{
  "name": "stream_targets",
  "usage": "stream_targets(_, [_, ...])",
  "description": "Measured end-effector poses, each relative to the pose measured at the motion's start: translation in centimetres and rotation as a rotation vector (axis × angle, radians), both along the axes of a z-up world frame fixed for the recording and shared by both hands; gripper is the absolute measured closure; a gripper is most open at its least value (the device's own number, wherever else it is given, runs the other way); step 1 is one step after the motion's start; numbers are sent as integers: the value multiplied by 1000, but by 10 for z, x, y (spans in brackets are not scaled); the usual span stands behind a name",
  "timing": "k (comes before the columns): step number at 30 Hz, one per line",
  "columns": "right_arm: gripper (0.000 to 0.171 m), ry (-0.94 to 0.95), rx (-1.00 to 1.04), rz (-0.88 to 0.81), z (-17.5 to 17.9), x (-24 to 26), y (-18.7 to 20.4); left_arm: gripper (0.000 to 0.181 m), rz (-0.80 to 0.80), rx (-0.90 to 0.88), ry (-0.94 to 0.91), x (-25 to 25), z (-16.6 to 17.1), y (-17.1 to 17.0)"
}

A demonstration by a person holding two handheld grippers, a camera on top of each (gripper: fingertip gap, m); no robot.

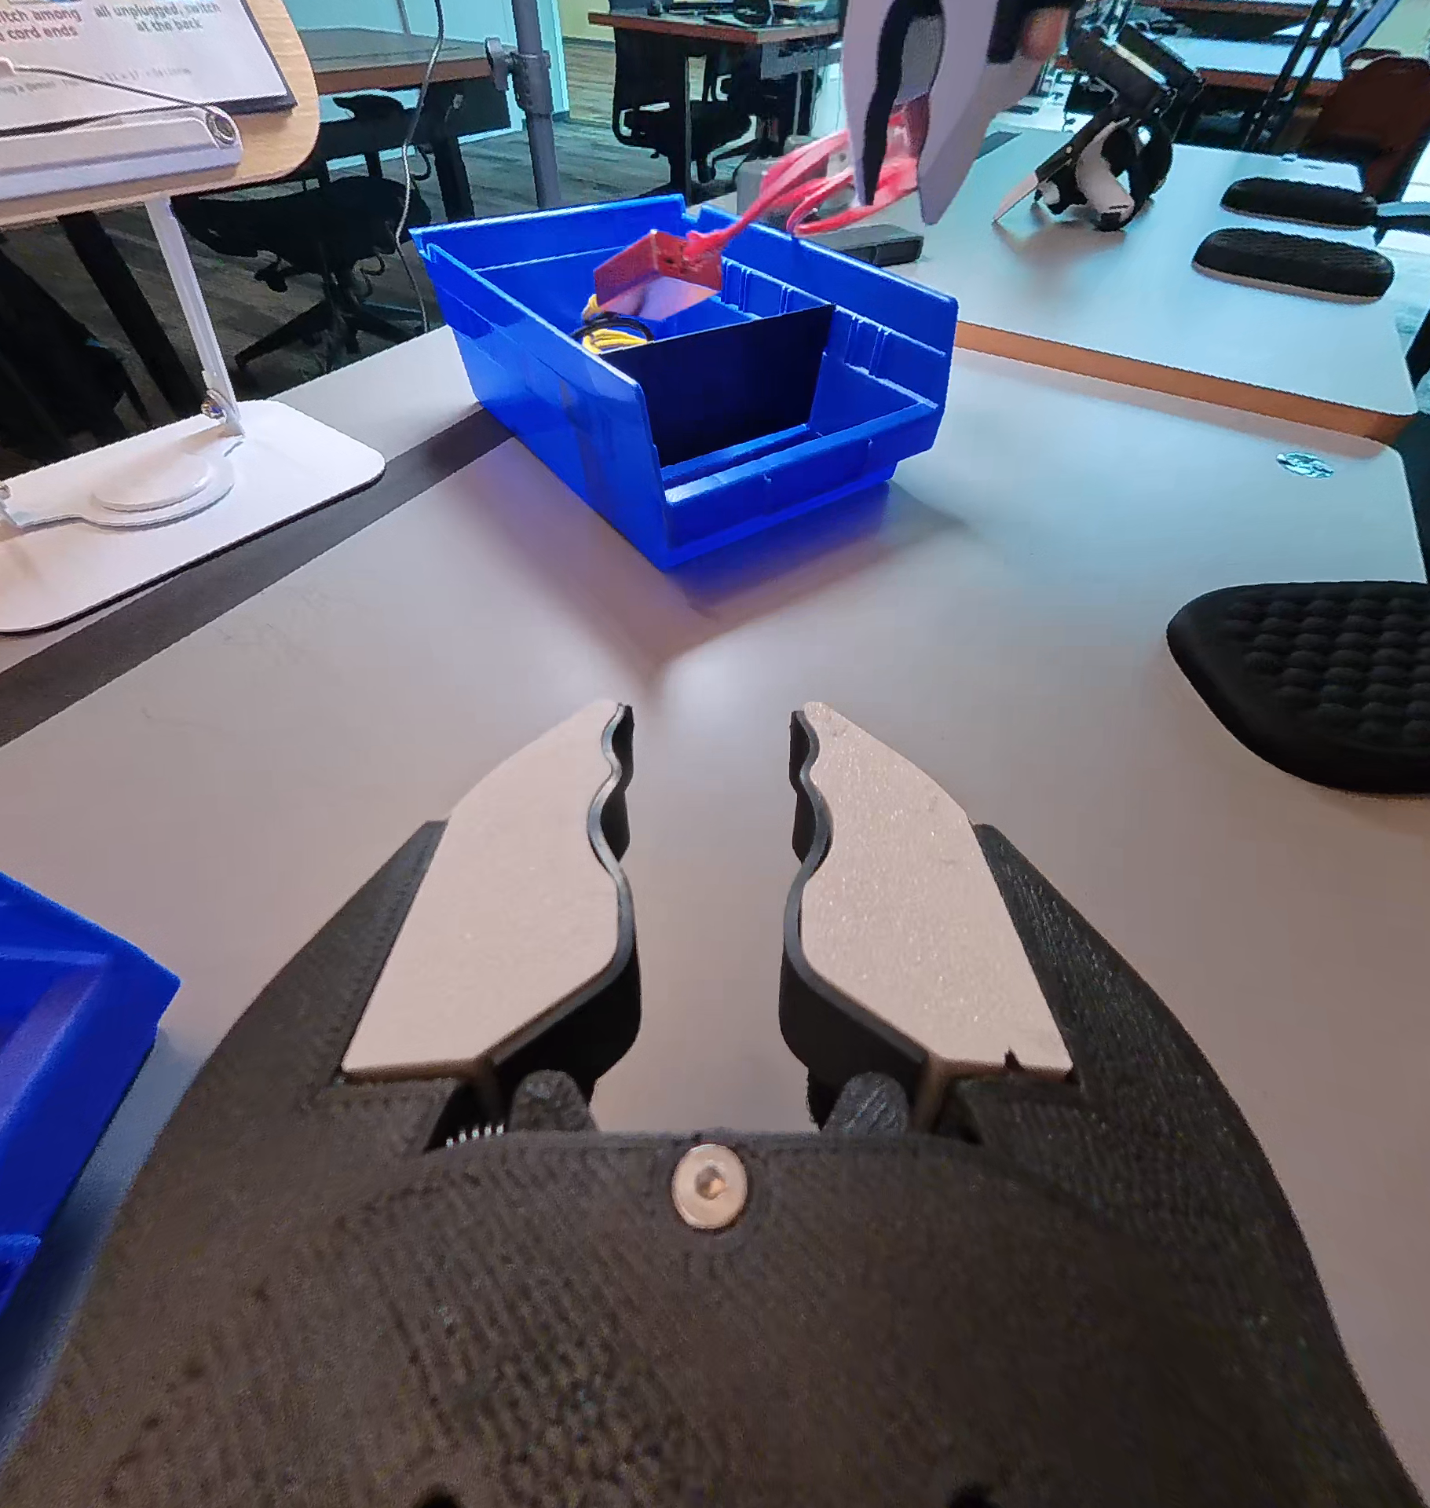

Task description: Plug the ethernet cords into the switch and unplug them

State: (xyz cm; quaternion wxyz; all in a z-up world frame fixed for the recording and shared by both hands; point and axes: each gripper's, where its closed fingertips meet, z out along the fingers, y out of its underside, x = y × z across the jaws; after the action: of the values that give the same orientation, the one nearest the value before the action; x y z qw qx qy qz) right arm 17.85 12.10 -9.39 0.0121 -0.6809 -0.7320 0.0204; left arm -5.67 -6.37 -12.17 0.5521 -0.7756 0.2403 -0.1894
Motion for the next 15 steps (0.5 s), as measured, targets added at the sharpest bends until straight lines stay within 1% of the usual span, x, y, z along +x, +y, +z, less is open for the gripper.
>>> stream_targets(3, [136, 49, 61, 17, 7, 3, -4, 144, -1, 1, 7, 2, 0, 0])
stream_targets(6, [134, 95, 149, 16, 10, 10, 2, 144, -1, 1, 11, 2, -1, -1])
stream_targets(8, [130, 127, 200, -23, 12, 20, 10, 144, 1, 0, 12, 2, -1, -1])
stream_targets(10, [121, 111, 264, -69, 9, 44, 22, 144, 0, 0, 11, 2, 0, -1])
stream_targets(13, [113, 82, 297, -162, -10, 87, 35, 144, -1, 0, 14, 2, 0, -1])
stream_targets(15, [109, 45, 301, -198, -38, 115, 37, 144, -4, -2, 15, 2, -1, -1])
